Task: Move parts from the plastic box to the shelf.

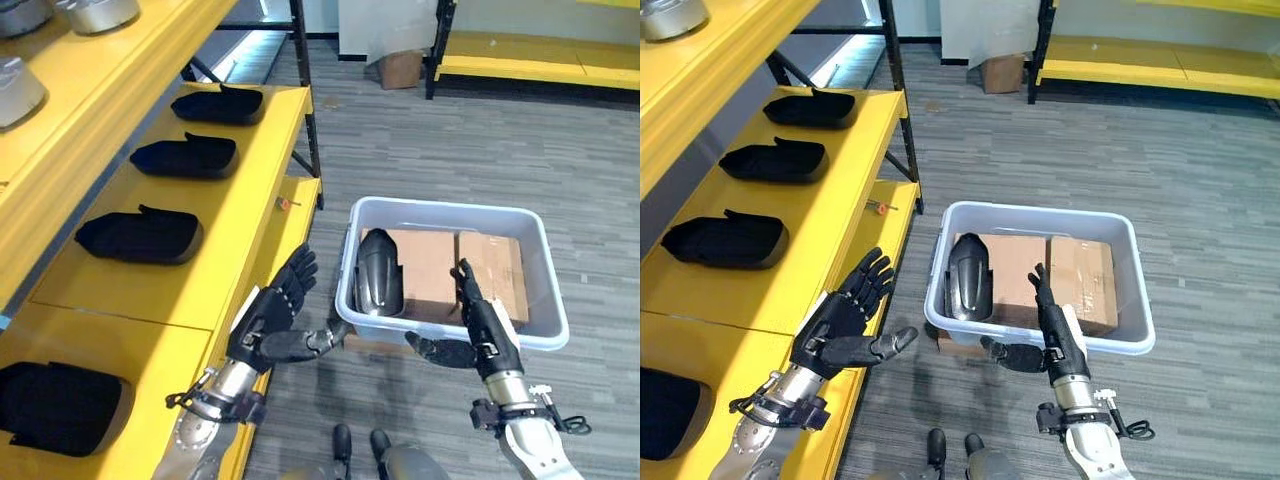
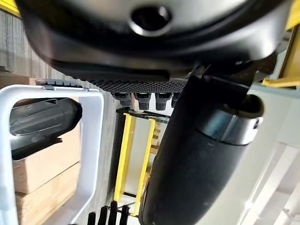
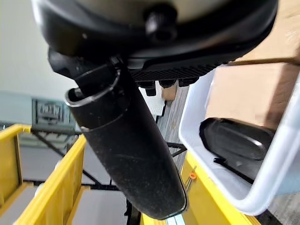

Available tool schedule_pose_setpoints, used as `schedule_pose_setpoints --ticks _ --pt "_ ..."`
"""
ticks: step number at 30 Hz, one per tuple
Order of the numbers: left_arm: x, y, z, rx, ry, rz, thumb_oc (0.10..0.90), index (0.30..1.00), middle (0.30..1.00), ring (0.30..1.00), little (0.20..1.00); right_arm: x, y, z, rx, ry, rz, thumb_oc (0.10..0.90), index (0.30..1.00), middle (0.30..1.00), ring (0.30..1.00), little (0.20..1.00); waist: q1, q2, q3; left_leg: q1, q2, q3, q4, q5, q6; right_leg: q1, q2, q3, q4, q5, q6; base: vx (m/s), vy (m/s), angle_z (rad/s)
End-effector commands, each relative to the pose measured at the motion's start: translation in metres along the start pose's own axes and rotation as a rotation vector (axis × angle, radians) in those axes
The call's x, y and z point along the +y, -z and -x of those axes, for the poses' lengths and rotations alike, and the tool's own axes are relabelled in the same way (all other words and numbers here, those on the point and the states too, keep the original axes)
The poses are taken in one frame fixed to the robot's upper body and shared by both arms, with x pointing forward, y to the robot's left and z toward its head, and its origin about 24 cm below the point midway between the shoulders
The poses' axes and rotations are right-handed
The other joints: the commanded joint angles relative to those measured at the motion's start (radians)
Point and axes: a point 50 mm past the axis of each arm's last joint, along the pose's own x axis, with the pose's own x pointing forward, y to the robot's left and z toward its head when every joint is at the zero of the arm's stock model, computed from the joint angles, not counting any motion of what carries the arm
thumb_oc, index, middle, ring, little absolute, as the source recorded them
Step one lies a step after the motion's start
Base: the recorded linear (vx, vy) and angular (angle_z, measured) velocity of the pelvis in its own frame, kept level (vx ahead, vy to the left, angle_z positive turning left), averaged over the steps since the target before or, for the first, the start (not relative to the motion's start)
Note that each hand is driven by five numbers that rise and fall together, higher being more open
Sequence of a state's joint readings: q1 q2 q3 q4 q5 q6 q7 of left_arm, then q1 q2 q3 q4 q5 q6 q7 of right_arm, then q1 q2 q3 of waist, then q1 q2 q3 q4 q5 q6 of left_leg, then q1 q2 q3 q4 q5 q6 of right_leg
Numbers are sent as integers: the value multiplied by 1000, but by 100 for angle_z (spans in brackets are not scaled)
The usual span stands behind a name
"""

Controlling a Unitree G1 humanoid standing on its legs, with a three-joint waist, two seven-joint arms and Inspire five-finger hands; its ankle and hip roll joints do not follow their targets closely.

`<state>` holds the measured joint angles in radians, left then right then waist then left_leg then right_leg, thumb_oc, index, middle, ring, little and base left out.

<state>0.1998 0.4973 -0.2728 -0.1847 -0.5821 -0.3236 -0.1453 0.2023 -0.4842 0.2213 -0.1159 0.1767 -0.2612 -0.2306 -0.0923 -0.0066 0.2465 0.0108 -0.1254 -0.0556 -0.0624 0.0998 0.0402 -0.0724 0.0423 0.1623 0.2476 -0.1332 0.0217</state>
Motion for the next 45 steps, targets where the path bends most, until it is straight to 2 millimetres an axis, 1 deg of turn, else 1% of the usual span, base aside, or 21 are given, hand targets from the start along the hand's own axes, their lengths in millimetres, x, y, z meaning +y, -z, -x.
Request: schedule_pose_setpoints --ticks 1,2,4,6,8,9,12,14,15,20,24,27,28,30,33,36,38,39,41,42,45 --pt "-5 -38 -18 -227 76 -38 900 1000 1000 1000 1000 -4 -46 -23 -277 27 43 900 1000 1000 1000 1000 4 -17 -28 -8 49 45 101 -132 49 -13 25 -127 125 79 25 -52 -11 -11" --pt "-4 -39 -20 -231 76 -27 900 1000 1000 1000 1000 -2 -48 -26 -306 25 74 900 1000 1000 1000 1000 18 -20 -18 -6 55 56 112 -137 51 -54 -7 -168 203 97 46 -15 -55 -13" --pt "-3 -38 -20 -227 69 -22 900 1000 1000 1000 1000 0 -50 -33 -337 25 98 900 1000 1000 1000 1000 42 -23 -11 1 67 81 112 -136 45 -48 -74 -212 164 122 68 57 -108 -28" --pt "-2 -37 -22 -213 57 -31 900 1000 1000 1000 1000 1 -58 -41 -373 33 145 900 1000 1000 1000 1000 45 -24 -11 27 86 81 92 -141 34 -32 -122 -185 27 165 89 103 -145 -64" --pt "-1 -36 -23 -208 54 -32 900 1000 1000 1000 1000 1 -60 -43 -389 52 182 900 1000 1000 1000 1000 41 -23 -11 43 92 72 78 -144 29 -22 -133 -161 -43 185 97 133 -178 -60" --pt "1 -34 -24 -188 42 -21 900 1000 1000 1000 1000 1 -66 -47 -444 97 337 900 1000 1000 1000 1000 33 -25 -22 66 97 53 56 -157 19 -31 -163 -100 -167 251 120 230 -296 -25" --pt "3 -29 -18 -168 55 -9 900 1000 1000 1000 1000 5 -71 -53 -499 105 501 900 1000 1000 1000 1000 42 -25 -20 113 128 57 38 -181 5 -49 -200 -75 -268 359 155 190 -300 5" --pt "2 -27 -16 -162 69 -9 900 1000 1000 1000 1000 3 -72 -56 -502 106 514 900 1000 1000 1000 1000 48 -30 -21 126 147 70 36 -186 -1 -42 -204 -93 -285 357 166 194 -379 37" --pt "0 -27 -15 -164 79 -29 900 1000 1000 1000 1000 -4 -73 -56 -518 97 558 900 1000 1000 1000 1000 53 -38 -27 124 177 78 45 -184 -18 -28 -209 -115 -299 344 172 248 -492 50" --pt "1 -29 -16 -177 53 -16 900 1000 1000 1000 1000 -7 -77 -55 -547 81 640 900 1000 1000 1000 1000 52 -40 -30 142 235 109 37 -172 -54 -7 -203 -173 -261 274 145 170 -334 18" --pt "3 -34 -18 -199 38 0 900 1000 1000 1000 1000 -18 -86 -59 -609 43 777 900 1000 1000 1000 1000 50 -34 -27 112 323 128 92 -121 -91 -3 -153 -231 -153 167 70 225 -462 -1" --pt "3 -34 -19 -193 42 10 900 1000 1000 1000 1000 -19 -87 -58 -620 32 788 900 1000 1000 1000 1000 49 -34 -27 94 336 130 118 -95 -96 1 -144 -238 -147 157 60 119 -261 2" --pt "3 -29 -19 -172 35 24 900 1000 1000 1000 1000 -22 -89 -56 -641 1 825 900 1000 1000 1000 1000 41 -38 -26 45 372 164 210 -33 -107 13 -127 -268 -140 136 30 113 -261 8" --pt "4 -26 -21 -156 21 43 900 1000 1000 1000 1000 -25 -89 -54 -633 -19 812 900 1000 1000 1000 1000 32 -39 -22 0 385 198 296 5 -113 19 -118 -291 -134 122 8 127 -281 35" --pt "5 -23 -22 -150 10 51 900 1000 1000 1000 1000 -25 -87 -50 -636 -50 798 900 1000 1000 1000 1000 25 -34 -16 -58 330 219 358 -20 -102 20 -105 -299 -129 113 -5 88 -137 36" --pt "2 -27 -26 -176 -5 34 900 1000 1000 1000 1000 -18 -91 -58 -674 -87 845 900 1000 1000 1000 1000 49 -16 9 -94 230 166 259 -34 -83 24 -81 -260 -129 116 8 90 21 25" --pt "2 -29 -25 -181 -20 38 900 1000 1000 1000 1000 -16 -94 -58 -702 -86 861 900 1000 1000 1000 1000 65 -10 24 -138 214 138 217 26 -97 52 -70 -251 -145 110 7 93 65 -15" --pt "2 -29 -25 -181 -22 39 900 1000 1000 1000 1000 -16 -94 -58 -708 -84 861 900 1000 1000 1000 1000 65 -10 25 -140 213 136 214 30 -98 55 -70 -251 -147 110 7 152 89 -26" --pt "7 -27 -18 -169 -41 48 900 1000 1000 1000 1000 -16 -95 -51 -751 -87 846 900 1000 1000 1000 1000 91 -6 28 -188 212 106 132 88 -118 111 -68 -252 -172 95 12 239 116 -22" --pt "8 -27 -15 -167 -39 53 900 1000 1000 1000 1000 -15 -93 -49 -758 -101 859 900 1000 1000 1000 1000 98 -6 28 -199 215 92 121 97 -120 122 -69 -251 -176 90 12 246 126 -22" --pt "10 -25 -9 -159 -31 49 900 1000 1000 1000 1000 -12 -88 -47 -768 -148 885 900 1000 1000 1000 1000 117 -10 26 -190 211 66 93 55 -108 138 -81 -248 -175 77 13 165 112 -34"
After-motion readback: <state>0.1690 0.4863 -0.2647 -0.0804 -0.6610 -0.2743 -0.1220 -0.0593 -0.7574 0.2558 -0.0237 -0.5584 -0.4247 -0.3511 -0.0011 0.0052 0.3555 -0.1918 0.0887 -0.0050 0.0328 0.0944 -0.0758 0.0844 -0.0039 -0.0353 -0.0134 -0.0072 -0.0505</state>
